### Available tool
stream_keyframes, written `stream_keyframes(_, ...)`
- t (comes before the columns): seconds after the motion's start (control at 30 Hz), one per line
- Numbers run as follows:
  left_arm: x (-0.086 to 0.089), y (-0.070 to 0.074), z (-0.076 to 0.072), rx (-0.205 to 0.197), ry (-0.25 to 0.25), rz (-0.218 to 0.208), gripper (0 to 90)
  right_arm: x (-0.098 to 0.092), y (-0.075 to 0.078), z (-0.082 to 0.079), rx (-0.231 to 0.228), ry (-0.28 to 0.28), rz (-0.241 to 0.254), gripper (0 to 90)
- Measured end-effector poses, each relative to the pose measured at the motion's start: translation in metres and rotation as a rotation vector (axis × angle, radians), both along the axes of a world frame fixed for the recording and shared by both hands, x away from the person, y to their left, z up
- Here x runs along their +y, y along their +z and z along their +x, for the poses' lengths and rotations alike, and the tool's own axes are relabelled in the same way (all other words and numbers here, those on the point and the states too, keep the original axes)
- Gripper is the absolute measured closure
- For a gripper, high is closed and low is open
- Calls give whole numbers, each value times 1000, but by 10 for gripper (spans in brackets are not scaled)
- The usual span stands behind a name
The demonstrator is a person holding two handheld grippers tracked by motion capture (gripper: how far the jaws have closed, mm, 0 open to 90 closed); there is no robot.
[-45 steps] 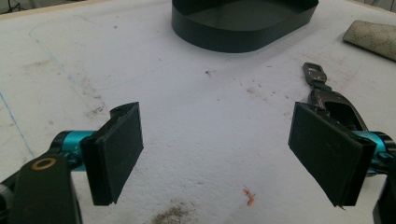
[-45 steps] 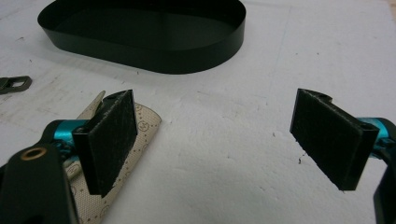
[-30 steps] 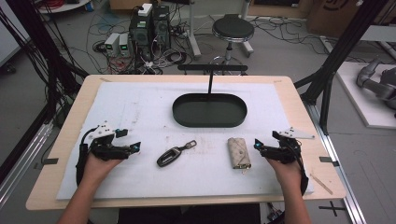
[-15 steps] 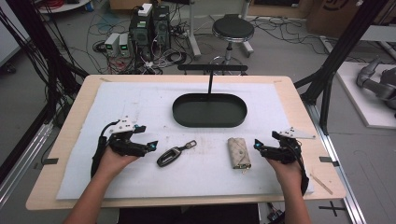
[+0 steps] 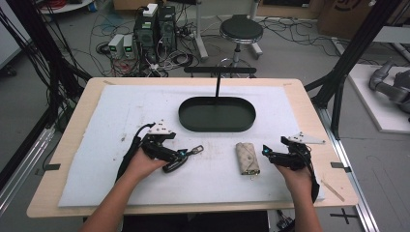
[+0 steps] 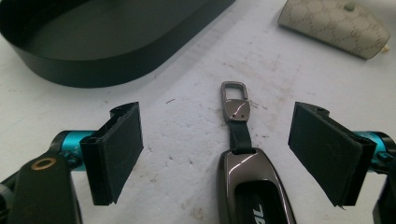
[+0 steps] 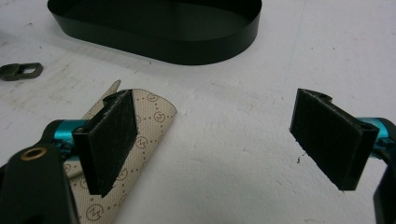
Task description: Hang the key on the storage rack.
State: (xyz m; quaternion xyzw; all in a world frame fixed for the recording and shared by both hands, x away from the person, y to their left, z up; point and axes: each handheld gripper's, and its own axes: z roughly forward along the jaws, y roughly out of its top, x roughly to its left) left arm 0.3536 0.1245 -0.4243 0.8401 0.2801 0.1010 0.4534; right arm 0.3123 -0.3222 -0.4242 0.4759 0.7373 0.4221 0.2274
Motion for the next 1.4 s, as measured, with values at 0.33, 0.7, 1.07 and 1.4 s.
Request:
stream_keyframes(0.33, -21, -13, 6, 42, -7, 56, 293, 0, -1, 0, 5, -2, -3, 154)
stream_keyframes(0.7, -35, -22, 5, 50, -14, 145, 467, 2, -4, 2, 23, -5, 0, 158)
stream_keyframes(1.07, -39, -21, -6, -38, -28, 184, 811, 0, -3, 1, 20, -14, 0, 158)
stream_keyframes(1.4, -31, -11, -4, -54, -10, 103, 837, 0, -4, 2, 21, -11, 2, 158)
